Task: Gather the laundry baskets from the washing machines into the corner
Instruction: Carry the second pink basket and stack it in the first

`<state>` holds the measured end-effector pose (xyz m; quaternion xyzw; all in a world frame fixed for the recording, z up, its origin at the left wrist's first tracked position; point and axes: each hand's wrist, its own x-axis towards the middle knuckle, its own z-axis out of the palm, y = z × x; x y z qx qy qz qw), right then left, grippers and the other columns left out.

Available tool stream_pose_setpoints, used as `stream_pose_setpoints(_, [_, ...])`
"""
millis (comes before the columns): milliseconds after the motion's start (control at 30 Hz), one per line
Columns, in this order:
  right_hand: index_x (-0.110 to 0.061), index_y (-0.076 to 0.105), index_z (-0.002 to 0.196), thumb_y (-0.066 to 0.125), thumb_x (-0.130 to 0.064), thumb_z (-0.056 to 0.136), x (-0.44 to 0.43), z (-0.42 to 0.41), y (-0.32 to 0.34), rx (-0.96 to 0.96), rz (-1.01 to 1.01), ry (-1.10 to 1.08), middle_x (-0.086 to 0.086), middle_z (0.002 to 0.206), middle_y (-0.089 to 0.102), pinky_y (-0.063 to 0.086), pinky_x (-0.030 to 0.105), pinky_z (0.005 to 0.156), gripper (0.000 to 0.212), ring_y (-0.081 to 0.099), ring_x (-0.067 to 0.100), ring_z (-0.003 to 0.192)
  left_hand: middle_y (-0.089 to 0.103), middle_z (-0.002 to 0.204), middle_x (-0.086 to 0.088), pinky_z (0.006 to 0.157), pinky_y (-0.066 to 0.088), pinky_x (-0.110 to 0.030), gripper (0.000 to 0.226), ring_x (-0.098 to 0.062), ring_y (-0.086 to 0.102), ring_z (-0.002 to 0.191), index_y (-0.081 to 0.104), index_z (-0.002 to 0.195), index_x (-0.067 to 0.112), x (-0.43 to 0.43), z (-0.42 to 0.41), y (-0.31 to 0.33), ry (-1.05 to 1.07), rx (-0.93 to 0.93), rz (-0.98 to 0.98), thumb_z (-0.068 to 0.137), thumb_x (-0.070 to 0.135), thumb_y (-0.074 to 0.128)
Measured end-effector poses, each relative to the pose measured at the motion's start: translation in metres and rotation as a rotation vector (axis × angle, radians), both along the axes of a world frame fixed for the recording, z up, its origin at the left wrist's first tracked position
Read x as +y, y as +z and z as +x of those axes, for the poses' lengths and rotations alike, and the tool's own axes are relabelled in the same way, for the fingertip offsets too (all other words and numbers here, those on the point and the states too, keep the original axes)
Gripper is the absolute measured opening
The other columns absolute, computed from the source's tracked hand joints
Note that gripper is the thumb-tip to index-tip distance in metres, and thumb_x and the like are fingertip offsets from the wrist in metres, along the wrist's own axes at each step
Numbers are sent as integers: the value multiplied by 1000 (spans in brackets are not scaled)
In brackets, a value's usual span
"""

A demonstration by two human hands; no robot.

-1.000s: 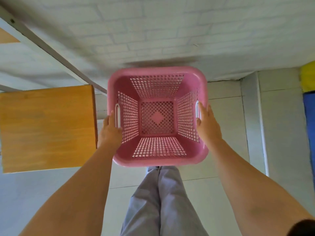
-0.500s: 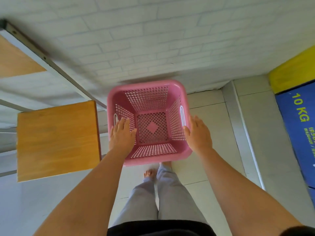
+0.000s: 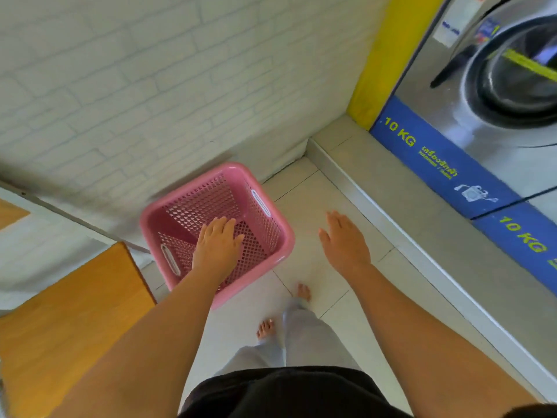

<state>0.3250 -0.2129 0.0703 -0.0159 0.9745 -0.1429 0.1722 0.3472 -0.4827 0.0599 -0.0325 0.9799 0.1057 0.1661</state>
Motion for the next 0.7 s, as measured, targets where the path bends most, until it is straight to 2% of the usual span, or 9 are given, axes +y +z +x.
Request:
stream_pose_setpoints(100, [-11, 26, 150, 31, -37, 102, 41, 36, 11, 12, 7, -129, 12, 156, 29, 24, 38, 116, 55, 26, 28, 144, 28, 156, -13, 120, 15, -44, 54, -28, 20, 146, 27, 149, 9, 38, -1, 9, -149, -7, -14, 102, 37, 27])
stream_pose_setpoints(267, [-13, 29, 149, 29, -39, 102, 121, 97, 22, 18, 5, -377, 10, 156, 29, 24, 39, 117, 54, 25, 26, 144, 43, 145, -15, 115, 27, -42, 46, -29, 37, 136, 38, 140, 5, 128, 0, 21, -404, 36, 20, 100, 28, 34])
stream_pose_setpoints(433, [-14, 34, 146, 32, -38, 102, 209, 159, 26, 47, -19, -616, 7, 154, 33, 25, 37, 116, 51, 30, 25, 142, 34, 152, -15, 117, 23, -40, 53, -30, 30, 141, 32, 147, 8, 241, 11, 31, -588, 48, 55, 101, 36, 34])
stream_pose_setpoints(700, [-14, 39, 144, 37, -38, 100, 364, 270, 29, 67, -10, -913, 8, 148, 43, 31, 38, 113, 50, 39, 25, 137, 38, 151, -12, 115, 28, -40, 52, -29, 34, 139, 36, 146, 10, 441, 69, 38, -793, 30, 107, 101, 37, 35])
